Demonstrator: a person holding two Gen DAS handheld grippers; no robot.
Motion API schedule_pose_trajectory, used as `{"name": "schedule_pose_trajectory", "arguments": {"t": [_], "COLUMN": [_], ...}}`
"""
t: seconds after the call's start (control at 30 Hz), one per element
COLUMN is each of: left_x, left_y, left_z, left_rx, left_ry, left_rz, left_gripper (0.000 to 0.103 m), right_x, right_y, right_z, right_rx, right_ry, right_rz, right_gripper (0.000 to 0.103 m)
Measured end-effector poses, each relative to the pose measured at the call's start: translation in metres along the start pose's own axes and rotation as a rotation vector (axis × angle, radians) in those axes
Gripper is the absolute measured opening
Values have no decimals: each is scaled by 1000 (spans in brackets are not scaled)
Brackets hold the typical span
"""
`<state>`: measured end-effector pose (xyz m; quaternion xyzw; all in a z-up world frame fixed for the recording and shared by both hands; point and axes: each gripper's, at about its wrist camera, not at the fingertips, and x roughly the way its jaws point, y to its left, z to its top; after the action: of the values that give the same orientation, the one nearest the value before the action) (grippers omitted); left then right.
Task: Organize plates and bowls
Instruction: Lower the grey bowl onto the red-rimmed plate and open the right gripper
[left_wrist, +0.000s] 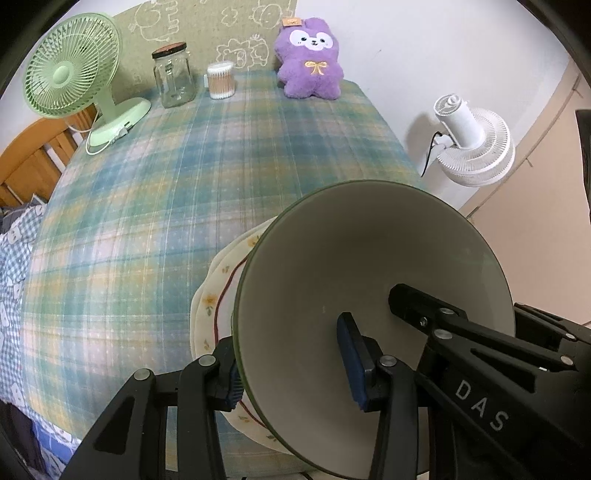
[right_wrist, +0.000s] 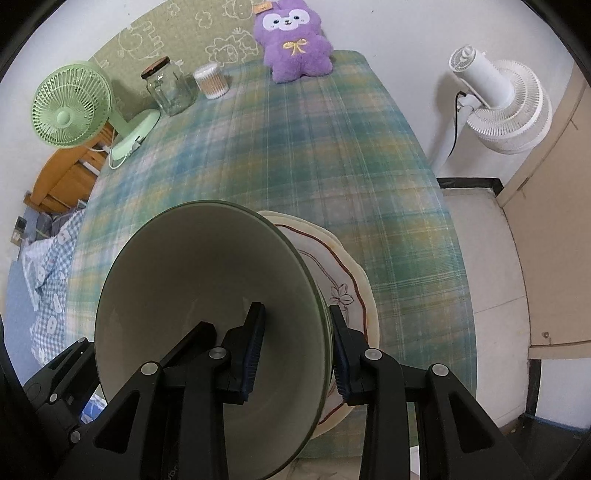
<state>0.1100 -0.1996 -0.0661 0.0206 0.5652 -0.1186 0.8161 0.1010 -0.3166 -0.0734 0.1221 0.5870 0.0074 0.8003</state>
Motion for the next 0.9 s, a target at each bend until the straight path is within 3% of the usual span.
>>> {"name": "schedule_pose_trajectory", "arguments": {"t": [0.17,0.63,0.7,0.83,0.9], "left_x": [7,6,8,6,3], "left_y": [0,0,-4,-4,-4], "left_z": [-3,-3,-4,-5,-6], "left_rx": [-26,-42,-23,-13,-11], "left_ry": [15,-39,-33,-36,-44], "left_rz": [22,80,83,75,76], "left_gripper": [42,43,54,62,72], "right_x": [12,15,15,13,10], "right_y": [-4,1,3,7,5], "right_z": [0,4,3,1,0], "right_rx": [-14,-59,-70,-92,-87], "right_ry": [23,-14,-12,-22,-30], "right_rz": [21,30,25,5,-12], "right_gripper": [37,38,41,43,43]}}
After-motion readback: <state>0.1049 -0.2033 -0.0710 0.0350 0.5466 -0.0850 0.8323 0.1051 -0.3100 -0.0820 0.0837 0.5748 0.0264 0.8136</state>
